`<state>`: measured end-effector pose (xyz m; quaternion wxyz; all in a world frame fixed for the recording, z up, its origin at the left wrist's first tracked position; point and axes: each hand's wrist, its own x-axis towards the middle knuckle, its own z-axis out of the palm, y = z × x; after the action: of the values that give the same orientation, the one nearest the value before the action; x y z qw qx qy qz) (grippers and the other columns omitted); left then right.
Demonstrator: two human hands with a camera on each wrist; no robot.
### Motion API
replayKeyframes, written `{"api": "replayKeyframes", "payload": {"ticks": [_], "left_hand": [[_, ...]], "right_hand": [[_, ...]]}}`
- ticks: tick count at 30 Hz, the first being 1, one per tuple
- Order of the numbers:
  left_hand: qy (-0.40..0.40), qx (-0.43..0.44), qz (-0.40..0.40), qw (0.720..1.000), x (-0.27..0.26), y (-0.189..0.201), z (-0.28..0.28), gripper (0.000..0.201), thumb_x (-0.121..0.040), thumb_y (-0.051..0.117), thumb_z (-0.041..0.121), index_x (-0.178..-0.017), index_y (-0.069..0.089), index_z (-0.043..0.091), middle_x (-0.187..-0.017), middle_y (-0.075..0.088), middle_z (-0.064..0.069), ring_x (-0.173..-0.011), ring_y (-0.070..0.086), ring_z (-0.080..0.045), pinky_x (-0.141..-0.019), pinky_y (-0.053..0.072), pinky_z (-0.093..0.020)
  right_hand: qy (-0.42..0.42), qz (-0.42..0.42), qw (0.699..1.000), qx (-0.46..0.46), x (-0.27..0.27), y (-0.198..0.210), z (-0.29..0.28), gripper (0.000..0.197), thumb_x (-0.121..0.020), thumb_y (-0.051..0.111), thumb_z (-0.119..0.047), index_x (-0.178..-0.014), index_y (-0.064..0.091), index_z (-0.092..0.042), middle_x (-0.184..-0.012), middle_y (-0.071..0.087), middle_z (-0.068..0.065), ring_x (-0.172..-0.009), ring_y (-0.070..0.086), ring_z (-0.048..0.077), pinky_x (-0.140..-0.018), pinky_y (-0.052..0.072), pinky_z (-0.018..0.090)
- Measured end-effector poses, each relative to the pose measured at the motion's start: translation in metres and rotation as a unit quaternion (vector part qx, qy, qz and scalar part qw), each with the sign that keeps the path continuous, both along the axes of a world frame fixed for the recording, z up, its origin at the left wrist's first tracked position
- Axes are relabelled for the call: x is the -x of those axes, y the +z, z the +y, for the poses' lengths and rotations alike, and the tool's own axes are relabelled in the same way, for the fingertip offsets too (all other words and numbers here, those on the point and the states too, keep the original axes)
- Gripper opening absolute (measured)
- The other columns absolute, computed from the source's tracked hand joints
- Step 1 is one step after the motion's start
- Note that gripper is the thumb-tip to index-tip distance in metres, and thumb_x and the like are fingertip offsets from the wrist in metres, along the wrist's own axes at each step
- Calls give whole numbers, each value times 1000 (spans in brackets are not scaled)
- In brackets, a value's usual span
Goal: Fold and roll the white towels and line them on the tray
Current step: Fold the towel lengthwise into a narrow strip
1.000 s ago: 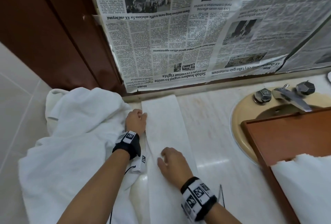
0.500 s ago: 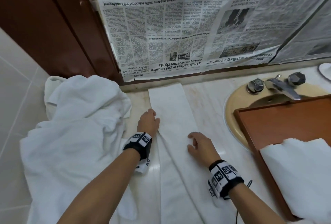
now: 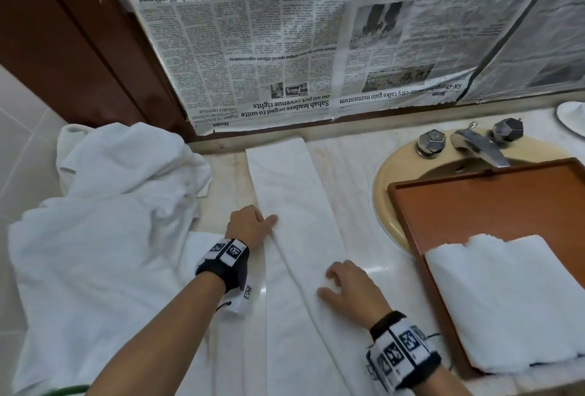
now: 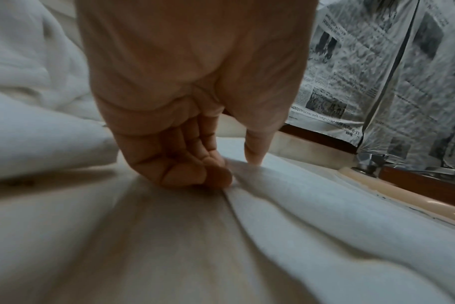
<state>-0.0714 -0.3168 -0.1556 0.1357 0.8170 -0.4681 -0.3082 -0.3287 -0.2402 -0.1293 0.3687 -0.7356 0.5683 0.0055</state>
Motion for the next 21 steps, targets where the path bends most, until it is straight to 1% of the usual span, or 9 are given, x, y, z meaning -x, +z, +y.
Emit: {"api": "replayKeyframes", "payload": {"ticks": [3,5,7,9,11,13,16,19,21], "left_hand": [[5,-2,-3,1000,8,5,5,32,-87,66,40,-68,52,18,-78,58,-1,-79,53,-22,-68,37,-29],[11,10,9,1000,11,10,7,32,-87,66,32,-63,50,18,-70,56,2,-82,53,-24,-70,38,-29],[17,17,28,999,11,13,9,34,-87,67,30,-60,50,18,-67,60,0,-82,60,-27,-74,46,-32],[16,22,45,999,8,14,13,34,-88,67,28,-58,54,18,-67,68,-5,-80,67,-27,-81,52,-34],[15,35,56,998,6,18,17,34,-88,67,26,-57,57,17,-67,71,-6,-77,69,-26,-82,54,-34],[18,46,75,996,2,19,19,33,-88,67,24,-57,60,17,-66,72,-6,-74,70,-24,-80,53,-30],[-3,38,76,996,0,20,20,31,-90,66,24,-61,61,15,-68,72,-7,-73,65,-21,-70,45,-25],[-20,34,64,997,-3,18,22,28,-91,66,25,-66,60,15,-69,67,-4,-72,59,-19,-59,35,-18],[-24,37,62,997,-6,16,23,21,-90,68,25,-73,64,13,-70,65,-3,-73,59,-19,-58,34,-16]], "right_hand": [[29,28,999,2,-6,-1,16,15,-93,55,-34,-99,57,-21,-99,49,-6,-95,50,14,-81,46,27],[46,46,998,1,-14,3,24,11,-94,50,-28,-95,55,-18,-98,50,-4,-89,50,15,-71,43,27],[60,62,996,-7,-21,7,33,12,-94,46,-24,-97,51,-14,-95,53,-1,-81,49,17,-60,35,27],[57,51,997,-20,-26,15,40,15,-94,45,-24,-99,50,-11,-93,59,4,-76,51,21,-60,39,31],[49,17,999,-11,-29,27,46,15,-95,46,-24,-97,49,-10,-89,60,6,-73,53,22,-64,45,36],[53,-5,998,14,-34,42,55,13,-96,45,-23,-96,49,-10,-87,60,5,-72,54,21,-63,45,35],[68,-7,997,33,-59,55,75,8,-97,43,-20,-93,44,-13,-90,58,5,-74,50,21,-54,34,29],[101,47,994,5,-92,47,94,9,-96,44,-10,-94,36,-15,-104,60,12,-79,48,24,-59,33,32],[115,87,989,-22,-107,33,107,14,-94,45,-4,-103,39,-14,-112,58,14,-86,53,28,-51,26,31]]}}
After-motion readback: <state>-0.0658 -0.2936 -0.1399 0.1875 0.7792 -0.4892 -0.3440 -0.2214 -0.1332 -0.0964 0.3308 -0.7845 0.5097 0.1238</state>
